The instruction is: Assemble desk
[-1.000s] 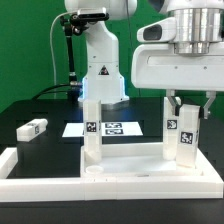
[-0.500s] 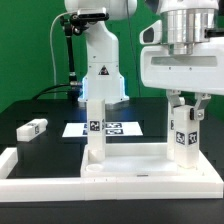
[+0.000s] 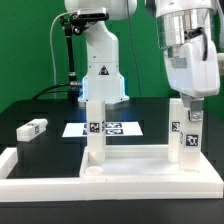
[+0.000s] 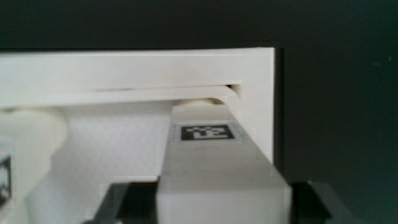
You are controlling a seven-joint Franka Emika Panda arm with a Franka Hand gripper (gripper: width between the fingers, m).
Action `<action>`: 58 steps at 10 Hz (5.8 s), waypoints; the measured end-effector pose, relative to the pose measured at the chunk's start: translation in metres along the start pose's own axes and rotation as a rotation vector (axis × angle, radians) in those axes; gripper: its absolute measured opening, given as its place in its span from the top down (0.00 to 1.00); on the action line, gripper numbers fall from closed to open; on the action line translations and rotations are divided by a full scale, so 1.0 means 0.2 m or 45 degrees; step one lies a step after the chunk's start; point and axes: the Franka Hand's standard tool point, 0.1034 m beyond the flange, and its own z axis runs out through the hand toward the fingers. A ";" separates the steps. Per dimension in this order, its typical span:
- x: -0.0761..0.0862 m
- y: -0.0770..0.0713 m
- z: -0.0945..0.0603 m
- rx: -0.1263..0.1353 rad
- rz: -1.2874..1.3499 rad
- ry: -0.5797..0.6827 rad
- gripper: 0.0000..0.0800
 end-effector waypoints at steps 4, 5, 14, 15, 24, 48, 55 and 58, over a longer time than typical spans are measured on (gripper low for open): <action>0.01 -0.02 0.01 0.044 -0.265 0.029 0.20; 0.00 -0.02 0.02 0.054 -0.439 0.050 0.20; 0.01 -0.02 0.02 0.049 -1.132 0.090 0.19; 0.01 -0.02 0.02 0.049 -1.132 0.090 0.19; 0.09 -0.04 0.03 -0.012 -0.606 0.052 0.63; 0.08 -0.05 0.09 0.066 -1.432 0.044 0.62; 0.12 -0.01 0.09 -0.008 -0.219 -0.128 0.62; 0.14 -0.01 0.09 -0.033 0.025 -0.166 0.62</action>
Offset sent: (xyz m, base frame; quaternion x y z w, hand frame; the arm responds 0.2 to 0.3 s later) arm 0.0024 -0.0124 -0.0044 0.0639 0.0609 -0.2534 0.9633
